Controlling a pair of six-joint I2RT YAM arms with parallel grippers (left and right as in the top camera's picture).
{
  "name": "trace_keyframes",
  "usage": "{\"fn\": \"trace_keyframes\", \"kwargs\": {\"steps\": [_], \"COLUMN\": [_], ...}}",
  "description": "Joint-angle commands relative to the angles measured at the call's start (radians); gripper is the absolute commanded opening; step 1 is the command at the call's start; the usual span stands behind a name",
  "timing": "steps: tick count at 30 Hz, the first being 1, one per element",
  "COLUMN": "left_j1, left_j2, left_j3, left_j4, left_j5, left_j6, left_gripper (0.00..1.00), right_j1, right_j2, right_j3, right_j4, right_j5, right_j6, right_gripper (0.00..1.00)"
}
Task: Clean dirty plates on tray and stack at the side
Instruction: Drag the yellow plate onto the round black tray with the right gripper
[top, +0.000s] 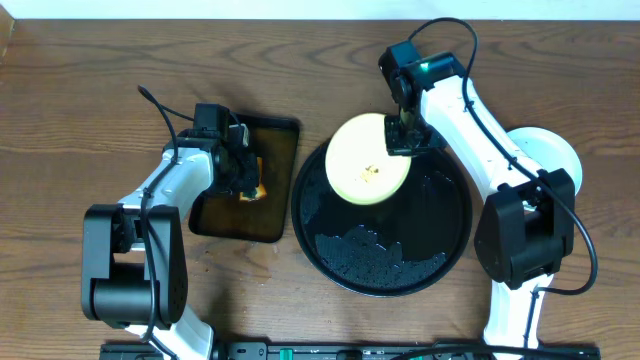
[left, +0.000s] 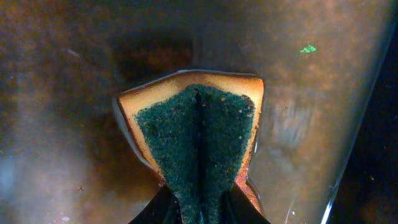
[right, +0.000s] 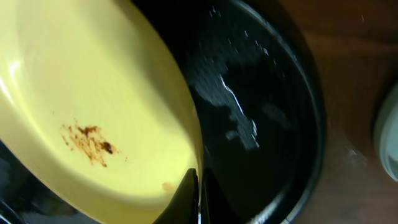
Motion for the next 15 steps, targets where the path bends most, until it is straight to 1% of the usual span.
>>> {"fn": "trace_keyframes", "kwargs": {"steps": [1, 7, 15], "left_j1": [-0.001, -0.001, -0.001], "left_j2": [-0.011, -0.011, -0.011], "left_j3": [-0.019, -0.019, -0.019], "left_j4": [-0.013, -0.020, -0.021], "left_j5": [0.005, 0.005, 0.005], "left_j6": [0.006, 0.006, 0.005], "left_gripper": [0.20, 0.20, 0.20], "right_j1": [-0.006, -0.006, -0.008], "right_j2": [-0.015, -0.015, -0.015], "right_j3": [-0.018, -0.114, -0.282], "right_j4": [-0.018, -0.009, 0.169], "right_j5": [0.033, 0.032, 0.032], "right_j6": [-0.039, -0.049, -0.030], "right_gripper": [0.01, 0.01, 0.01]}}
